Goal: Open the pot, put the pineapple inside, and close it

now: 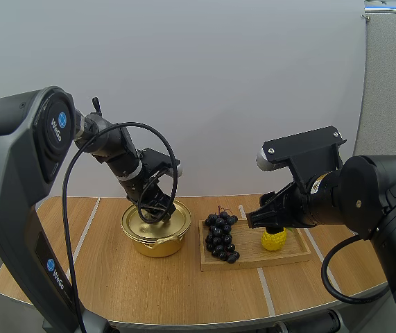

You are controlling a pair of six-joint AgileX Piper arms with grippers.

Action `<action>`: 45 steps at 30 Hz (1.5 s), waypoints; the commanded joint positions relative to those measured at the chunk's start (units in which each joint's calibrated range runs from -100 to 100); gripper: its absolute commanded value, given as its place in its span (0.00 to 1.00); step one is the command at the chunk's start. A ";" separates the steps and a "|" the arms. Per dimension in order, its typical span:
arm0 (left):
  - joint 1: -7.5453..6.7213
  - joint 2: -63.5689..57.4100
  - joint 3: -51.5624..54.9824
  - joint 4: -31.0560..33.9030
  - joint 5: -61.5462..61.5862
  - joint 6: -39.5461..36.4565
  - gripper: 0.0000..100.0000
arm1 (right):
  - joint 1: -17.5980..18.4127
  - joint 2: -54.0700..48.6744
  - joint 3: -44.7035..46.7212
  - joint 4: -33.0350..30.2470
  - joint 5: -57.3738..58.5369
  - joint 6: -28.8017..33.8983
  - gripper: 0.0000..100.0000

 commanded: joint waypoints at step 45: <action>-0.16 -36.94 -58.36 2.09 1.58 -7.95 0.00 | -0.15 0.06 -0.42 -0.15 -0.95 0.04 1.00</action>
